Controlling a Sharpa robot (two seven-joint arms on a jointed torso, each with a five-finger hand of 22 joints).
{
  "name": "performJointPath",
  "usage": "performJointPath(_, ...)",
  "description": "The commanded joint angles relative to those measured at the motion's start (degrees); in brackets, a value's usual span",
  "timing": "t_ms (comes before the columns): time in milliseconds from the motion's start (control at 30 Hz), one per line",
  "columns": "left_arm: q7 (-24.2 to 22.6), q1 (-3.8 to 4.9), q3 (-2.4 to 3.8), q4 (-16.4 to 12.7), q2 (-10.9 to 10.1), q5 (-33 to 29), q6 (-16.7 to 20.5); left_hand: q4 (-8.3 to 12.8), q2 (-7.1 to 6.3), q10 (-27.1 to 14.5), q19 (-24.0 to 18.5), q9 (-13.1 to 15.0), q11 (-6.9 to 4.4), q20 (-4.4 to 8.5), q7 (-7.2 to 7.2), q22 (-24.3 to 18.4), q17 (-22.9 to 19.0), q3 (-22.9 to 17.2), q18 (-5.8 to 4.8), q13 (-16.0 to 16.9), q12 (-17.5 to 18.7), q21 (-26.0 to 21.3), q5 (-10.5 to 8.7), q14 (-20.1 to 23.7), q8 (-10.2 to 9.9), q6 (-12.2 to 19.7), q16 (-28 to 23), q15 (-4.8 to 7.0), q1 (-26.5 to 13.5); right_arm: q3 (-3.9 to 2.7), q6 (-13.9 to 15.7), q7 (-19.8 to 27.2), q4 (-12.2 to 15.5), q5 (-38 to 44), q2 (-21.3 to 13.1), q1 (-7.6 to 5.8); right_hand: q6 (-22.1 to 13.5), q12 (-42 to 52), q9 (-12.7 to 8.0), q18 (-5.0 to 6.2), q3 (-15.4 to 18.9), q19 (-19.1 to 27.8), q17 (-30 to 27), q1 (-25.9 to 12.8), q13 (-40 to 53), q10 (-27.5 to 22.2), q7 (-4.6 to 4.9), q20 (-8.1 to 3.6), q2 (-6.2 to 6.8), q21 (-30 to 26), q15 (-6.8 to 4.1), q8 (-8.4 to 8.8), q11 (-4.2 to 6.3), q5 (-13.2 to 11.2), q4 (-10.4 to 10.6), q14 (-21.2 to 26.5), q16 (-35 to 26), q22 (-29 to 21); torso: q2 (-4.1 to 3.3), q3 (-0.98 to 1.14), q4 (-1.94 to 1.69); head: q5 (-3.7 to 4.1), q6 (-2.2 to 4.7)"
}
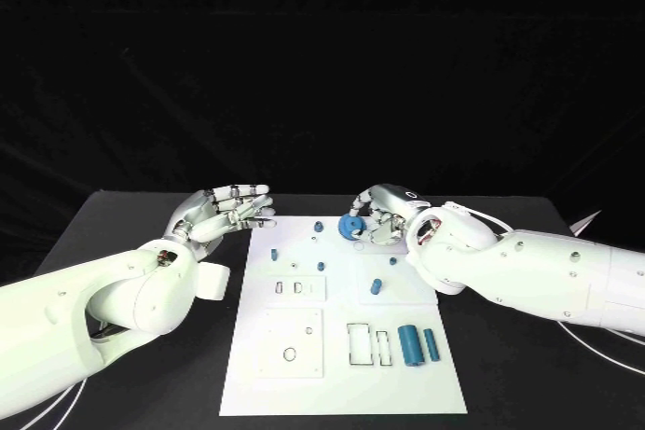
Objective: Assemble the parts on the task board
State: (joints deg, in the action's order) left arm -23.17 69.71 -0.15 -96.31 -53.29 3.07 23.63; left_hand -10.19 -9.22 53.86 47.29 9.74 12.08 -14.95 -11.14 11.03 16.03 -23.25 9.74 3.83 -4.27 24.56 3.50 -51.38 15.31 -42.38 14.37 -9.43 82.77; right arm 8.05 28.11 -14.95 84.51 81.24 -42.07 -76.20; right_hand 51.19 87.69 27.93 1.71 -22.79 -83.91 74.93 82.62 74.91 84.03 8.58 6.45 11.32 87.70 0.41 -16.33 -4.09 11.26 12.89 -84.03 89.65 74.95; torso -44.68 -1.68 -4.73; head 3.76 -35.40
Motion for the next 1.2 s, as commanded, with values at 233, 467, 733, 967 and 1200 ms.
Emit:
performJointPath(233,-0.3,0.06,0.05,0.0,0.4,0.2,-1.0,0.4,0.19,-0.1,-0.4,-0.1,0.07,0.16,-4.1,0.0,0.1,0.1,0.4,0.1,0.3,0.3,-0.28,0.5,-0.3,0.2,-0.2,-0.06,-0.3,0.25,1.6,-1.8,-0.9,6.1,5.1,0.38,0.6,0.2,0.1,-0.97,-0.4,-4.3,15.1,-0.5,12.8,3.9,-0.14,-0.41,0.0,-0.1,-0.54,-0.29,0.29,0.2,0.0,-6.0,0.4,12.7,-0.02,-0.14,-0.22,-0.2,-0.09)
performJointPath(467,-0.3,0.07,0.05,0.0,0.5,0.2,-0.9,0.4,0.19,-0.1,-0.4,-0.1,0.07,0.16,-4.1,0.0,0.1,0.1,0.4,0.1,0.3,0.3,-0.28,0.5,-0.3,0.2,-0.2,-0.06,-0.3,0.61,0.9,-2.3,-4.1,6.3,8.7,0.77,0.5,0.2,0.0,-0.96,-0.5,-4.3,15.1,-0.7,12.8,3.9,-0.12,-0.42,0.01,-0.1,-0.54,-0.21,0.29,0.3,0.0,-6.0,0.4,12.6,-0.1,-0.14,-0.13,-0.4,-0.21)
performJointPath(733,-0.3,0.07,0.05,-0.1,0.6,0.2,-0.9,0.4,0.19,-0.1,-0.4,-0.1,0.07,0.16,-4.1,0.0,0.1,0.1,0.4,0.1,0.3,0.3,-0.28,0.5,-0.3,0.2,-0.2,-0.06,-0.3,0.74,0.1,-2.6,-6.3,6.3,10.9,1.48,0.4,0.2,0.0,-0.95,-0.6,-4.3,15.1,-0.9,12.8,3.8,-0.1,-0.44,0.06,-0.1,-0.54,-0.12,0.28,0.3,0.0,-6.0,0.4,12.6,-0.07,-0.1,-0.28,-0.68,-0.58)
performJointPath(967,-0.2,0.07,0.05,0.0,0.7,0.2,-0.9,0.4,0.19,-0.1,-0.4,-0.1,0.07,0.16,-4.1,0.0,0.1,0.1,0.4,0.1,0.3,0.3,-0.28,0.5,-0.3,0.2,-0.2,-0.06,-0.3,0.8,-0.7,-2.7,-7.6,6.1,12.0,2.11,0.3,0.1,-0.1,-0.95,-0.8,-4.3,15.1,-1.2,12.8,3.8,-0.06,-0.45,0.19,-0.1,-0.53,0.03,0.25,0.3,0.1,-6.0,0.4,12.6,-0.06,-0.03,-0.15,-1.05,-0.83)
performJointPath(1200,-0.2,0.08,0.05,0.0,0.7,0.2,-0.9,0.6,0.27,-0.1,-0.5,-0.1,0.08,0.14,-4.1,0.1,0.2,-0.1,0.4,0.1,0.3,0.5,-0.29,0.6,-0.3,0.2,-0.2,-0.07,-0.2,0.83,-1.1,-2.6,-8.2,6.0,12.5,2.35,0.3,0.1,-0.1,-0.96,-0.8,-4.3,15.1,-1.4,12.7,3.8,-0.02,-0.45,0.33,-0.1,-0.51,0.16,0.23,0.2,0.1,-6.0,0.4,12.7,-0.05,-0.03,0.01,-1.16,-0.83)
